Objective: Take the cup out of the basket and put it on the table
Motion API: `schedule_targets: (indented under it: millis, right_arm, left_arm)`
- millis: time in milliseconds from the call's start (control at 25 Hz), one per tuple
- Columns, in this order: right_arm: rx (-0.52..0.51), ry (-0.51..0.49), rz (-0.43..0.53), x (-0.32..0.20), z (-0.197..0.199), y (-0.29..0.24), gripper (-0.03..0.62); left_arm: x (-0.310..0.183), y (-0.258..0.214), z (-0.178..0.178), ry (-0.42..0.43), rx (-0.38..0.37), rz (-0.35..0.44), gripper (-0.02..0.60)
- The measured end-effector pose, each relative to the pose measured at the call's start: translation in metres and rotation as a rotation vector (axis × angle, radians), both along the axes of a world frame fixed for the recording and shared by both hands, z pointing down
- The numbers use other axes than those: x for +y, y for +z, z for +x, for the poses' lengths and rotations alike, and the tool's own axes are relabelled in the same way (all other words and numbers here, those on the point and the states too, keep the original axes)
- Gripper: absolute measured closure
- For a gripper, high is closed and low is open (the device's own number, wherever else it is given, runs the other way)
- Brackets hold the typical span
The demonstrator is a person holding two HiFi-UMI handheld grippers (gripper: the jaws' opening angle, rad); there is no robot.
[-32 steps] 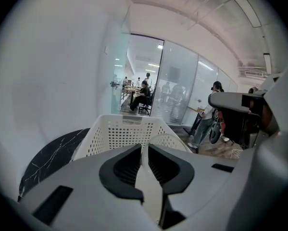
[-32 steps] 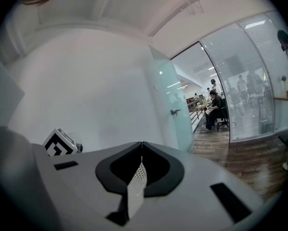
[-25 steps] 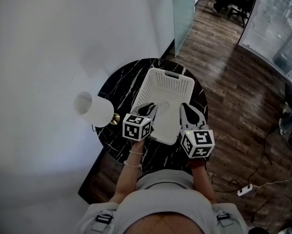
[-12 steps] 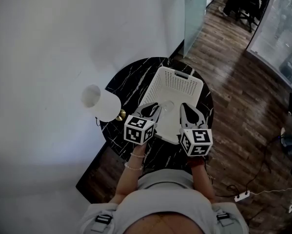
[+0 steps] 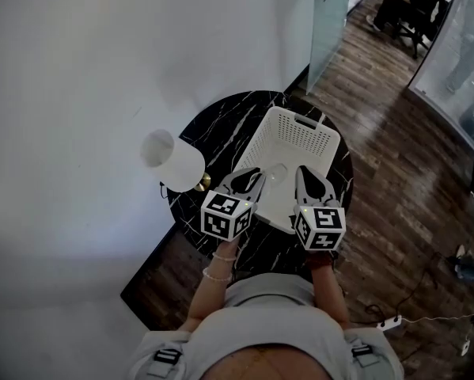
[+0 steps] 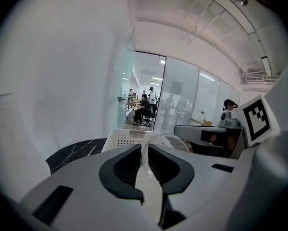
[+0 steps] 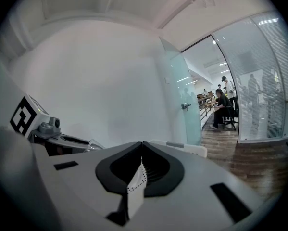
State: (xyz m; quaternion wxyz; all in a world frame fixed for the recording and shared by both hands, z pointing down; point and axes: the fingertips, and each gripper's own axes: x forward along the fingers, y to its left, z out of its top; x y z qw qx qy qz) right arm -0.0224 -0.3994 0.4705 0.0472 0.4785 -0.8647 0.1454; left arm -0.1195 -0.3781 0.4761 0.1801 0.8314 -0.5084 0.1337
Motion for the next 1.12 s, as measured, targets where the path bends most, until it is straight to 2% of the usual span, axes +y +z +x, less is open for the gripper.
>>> schedule_targets:
  millis: [600,1120]
  right_arm:
    - [0.065,-0.023,0.004,-0.008,-0.011,0.002,0.583]
    - [0.075,-0.032,0.001,-0.013,-0.013,0.003,0.583]
  left_arm:
    - [0.009,-0.016,-0.006,-0.009,0.028,0.039,0.528]
    - [0.007,-0.023,-0.003,0.004,0.041,0.051,0.528]
